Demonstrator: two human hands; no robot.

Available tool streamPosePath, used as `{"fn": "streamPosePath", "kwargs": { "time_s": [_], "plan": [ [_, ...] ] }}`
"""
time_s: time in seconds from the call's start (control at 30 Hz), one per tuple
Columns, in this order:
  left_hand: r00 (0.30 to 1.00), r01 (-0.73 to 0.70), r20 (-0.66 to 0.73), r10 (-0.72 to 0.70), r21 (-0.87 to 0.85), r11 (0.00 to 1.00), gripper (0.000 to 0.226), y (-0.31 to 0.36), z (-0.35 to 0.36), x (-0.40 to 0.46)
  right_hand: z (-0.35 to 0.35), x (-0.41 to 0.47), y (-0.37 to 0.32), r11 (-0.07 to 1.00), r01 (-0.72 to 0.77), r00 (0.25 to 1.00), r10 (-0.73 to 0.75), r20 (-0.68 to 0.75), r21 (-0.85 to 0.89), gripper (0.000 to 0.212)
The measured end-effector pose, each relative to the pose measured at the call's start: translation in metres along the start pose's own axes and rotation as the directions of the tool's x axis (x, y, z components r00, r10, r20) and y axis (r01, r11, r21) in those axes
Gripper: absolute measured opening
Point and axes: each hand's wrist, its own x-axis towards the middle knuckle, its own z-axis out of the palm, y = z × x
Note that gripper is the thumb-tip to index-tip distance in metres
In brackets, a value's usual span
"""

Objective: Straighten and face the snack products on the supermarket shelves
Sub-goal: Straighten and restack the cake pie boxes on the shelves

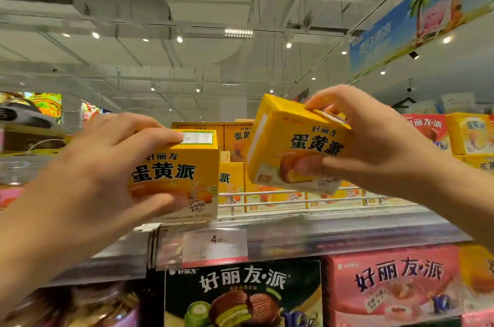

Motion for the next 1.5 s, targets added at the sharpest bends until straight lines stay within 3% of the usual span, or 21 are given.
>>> {"fn": "streamPosePath", "kwargs": {
  "time_s": [0.13,0.3,0.47,0.77,1.07,1.23,1.5],
  "plan": [
    [0.997,0.056,0.048,-0.057,0.01,0.998,0.066,-0.038,-0.006,-0.002,-0.002,0.071,-0.002,0.988,-0.017,1.0,0.021,0.023,-0.154,0.093],
    [0.994,0.101,0.031,-0.103,0.08,0.992,0.07,-0.065,-0.004,0.014,0.015,0.122,-0.003,0.961,-0.063,0.974,0.119,0.195,-0.271,0.059],
    [0.983,0.167,0.055,-0.175,0.137,0.976,0.063,-0.077,0.002,0.033,0.038,0.135,0.013,0.94,-0.126,0.941,0.214,0.261,-0.319,0.056],
    [0.927,0.275,0.269,-0.263,-0.007,0.961,0.065,-0.086,0.045,0.076,0.059,0.132,0.046,0.919,-0.189,0.857,0.327,0.399,-0.347,0.037],
    [0.835,0.387,0.476,-0.275,-0.153,0.909,0.064,-0.082,0.089,0.096,0.067,0.125,0.055,0.926,-0.198,0.88,0.312,0.357,-0.32,0.042],
    [0.869,0.335,0.41,-0.276,-0.08,0.939,0.084,-0.081,0.102,0.094,0.068,0.126,0.057,0.919,-0.181,0.884,0.308,0.353,-0.35,0.042],
    [0.888,0.297,0.391,-0.241,-0.09,0.95,0.077,-0.073,0.102,0.082,0.071,0.126,0.056,0.908,-0.159,0.887,0.303,0.348,-0.387,0.037]
  ]
}}
